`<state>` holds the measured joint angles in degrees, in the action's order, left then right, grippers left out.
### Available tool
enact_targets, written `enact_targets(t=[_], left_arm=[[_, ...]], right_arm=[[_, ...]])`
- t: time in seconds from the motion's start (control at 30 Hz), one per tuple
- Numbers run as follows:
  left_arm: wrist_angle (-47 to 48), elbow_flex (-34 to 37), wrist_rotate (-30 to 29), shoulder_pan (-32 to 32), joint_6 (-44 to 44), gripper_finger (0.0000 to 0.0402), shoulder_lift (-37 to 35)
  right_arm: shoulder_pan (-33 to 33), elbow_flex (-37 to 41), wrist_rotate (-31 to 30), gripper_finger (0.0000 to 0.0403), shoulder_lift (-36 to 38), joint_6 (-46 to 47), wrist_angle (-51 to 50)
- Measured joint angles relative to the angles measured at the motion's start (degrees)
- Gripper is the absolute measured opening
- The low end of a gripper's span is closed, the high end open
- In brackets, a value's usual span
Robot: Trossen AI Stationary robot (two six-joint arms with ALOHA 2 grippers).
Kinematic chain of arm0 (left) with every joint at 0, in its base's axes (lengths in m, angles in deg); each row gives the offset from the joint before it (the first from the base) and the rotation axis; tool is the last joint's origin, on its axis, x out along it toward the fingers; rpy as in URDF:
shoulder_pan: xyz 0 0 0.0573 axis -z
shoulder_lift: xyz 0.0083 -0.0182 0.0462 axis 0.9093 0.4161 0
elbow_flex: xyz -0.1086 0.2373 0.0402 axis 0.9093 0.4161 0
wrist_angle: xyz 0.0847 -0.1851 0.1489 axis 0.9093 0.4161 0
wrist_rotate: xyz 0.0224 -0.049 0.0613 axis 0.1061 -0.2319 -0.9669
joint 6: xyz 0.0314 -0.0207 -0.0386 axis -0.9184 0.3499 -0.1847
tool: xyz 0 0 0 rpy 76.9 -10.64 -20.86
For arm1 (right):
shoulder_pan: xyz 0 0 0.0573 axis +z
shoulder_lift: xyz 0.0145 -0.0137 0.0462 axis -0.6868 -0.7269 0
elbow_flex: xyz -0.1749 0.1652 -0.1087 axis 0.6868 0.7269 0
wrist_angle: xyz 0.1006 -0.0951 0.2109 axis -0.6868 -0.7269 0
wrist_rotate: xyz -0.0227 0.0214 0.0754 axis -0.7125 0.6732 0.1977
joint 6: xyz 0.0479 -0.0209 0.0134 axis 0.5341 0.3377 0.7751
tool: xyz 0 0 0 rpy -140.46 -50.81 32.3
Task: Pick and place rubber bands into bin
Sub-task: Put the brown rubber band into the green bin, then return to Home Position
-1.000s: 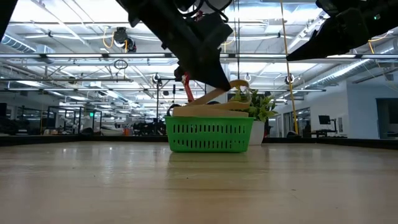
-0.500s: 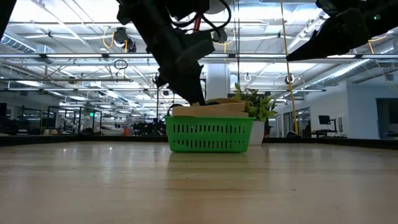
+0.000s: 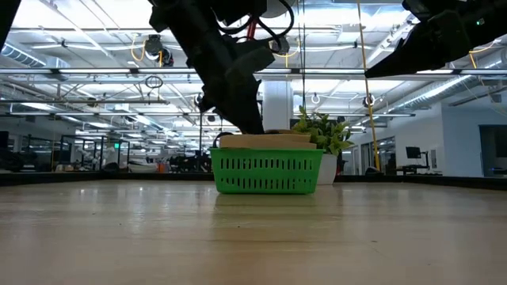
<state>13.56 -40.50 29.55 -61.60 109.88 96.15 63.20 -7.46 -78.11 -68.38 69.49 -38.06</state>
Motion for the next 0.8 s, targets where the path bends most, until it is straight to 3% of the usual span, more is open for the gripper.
enact_targets(t=[0.3, 0.5, 0.8], left_arm=[[6.3, 0.0, 3.6, -0.1, 0.4, 0.0051, -2.6], [10.1, 0.1, 3.5, -1.1, 2.9, 0.0051, -9.9], [11.6, 0.0, 3.2, -1.5, -1.4, 0.0051, -20.1]], right_arm=[[0.0, 0.0, 0.0, 0.0173, 0.0, 0.0, 0.0], [0.0, 0.0, 0.0, 0.0175, 0.0, 0.0, 0.5], [0.0, 0.0, 0.0, 0.0172, 0.1, 0.4, 1.6]])
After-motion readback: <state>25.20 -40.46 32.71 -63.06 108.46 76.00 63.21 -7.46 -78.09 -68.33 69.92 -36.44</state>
